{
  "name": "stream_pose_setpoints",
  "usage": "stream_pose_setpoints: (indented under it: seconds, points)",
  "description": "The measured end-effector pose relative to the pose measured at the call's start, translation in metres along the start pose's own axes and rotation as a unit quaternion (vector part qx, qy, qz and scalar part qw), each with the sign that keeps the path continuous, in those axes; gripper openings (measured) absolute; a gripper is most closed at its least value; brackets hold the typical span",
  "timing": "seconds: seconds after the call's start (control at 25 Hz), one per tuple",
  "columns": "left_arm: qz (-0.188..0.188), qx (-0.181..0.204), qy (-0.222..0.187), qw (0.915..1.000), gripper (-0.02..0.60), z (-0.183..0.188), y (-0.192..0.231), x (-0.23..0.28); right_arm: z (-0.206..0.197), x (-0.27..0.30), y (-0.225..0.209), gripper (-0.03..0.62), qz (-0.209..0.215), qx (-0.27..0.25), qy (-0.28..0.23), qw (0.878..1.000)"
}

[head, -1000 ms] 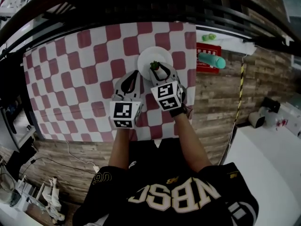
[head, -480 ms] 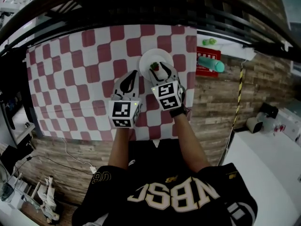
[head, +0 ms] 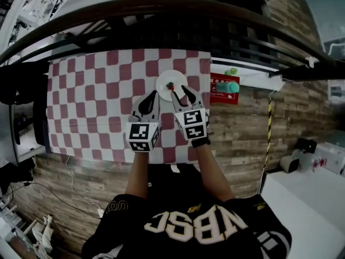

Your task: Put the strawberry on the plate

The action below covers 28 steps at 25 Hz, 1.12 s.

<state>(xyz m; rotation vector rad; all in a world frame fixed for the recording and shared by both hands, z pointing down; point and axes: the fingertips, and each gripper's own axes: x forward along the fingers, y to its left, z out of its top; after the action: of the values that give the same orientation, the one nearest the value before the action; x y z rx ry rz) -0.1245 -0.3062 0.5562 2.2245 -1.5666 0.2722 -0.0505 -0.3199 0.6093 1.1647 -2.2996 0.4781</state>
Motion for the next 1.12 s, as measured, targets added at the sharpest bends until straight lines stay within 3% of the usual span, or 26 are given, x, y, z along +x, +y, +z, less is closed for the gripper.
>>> stream_pose_setpoints:
  seconds: [0.16,0.24,0.36,0.6,1.12]
  points:
    - [0.013,0.013,-0.039,0.9991,0.009,0.032,-0.022,-0.028,0.029,-0.042,0.007,0.132,0.009,0.003,-0.050,0.999]
    - [0.017,0.018,-0.053,0.9983,0.009,0.044,-0.036,-0.043,0.037,-0.063,0.015,0.077,0.027,0.014,-0.062,0.998]
    - [0.021,0.028,-0.075,0.9966,0.009,0.062,-0.056,-0.063,0.057,-0.095,0.024,0.044,0.054,0.023,-0.097,0.994]
    - [0.019,0.043,-0.124,0.9911,0.009,0.093,-0.094,-0.102,0.094,-0.158,0.034,0.028,0.063,0.006,-0.170,0.983]
    - [0.025,0.072,-0.206,0.9756,0.009,0.133,-0.162,-0.172,0.112,-0.268,0.026,0.018,0.034,-0.002,-0.269,0.963]
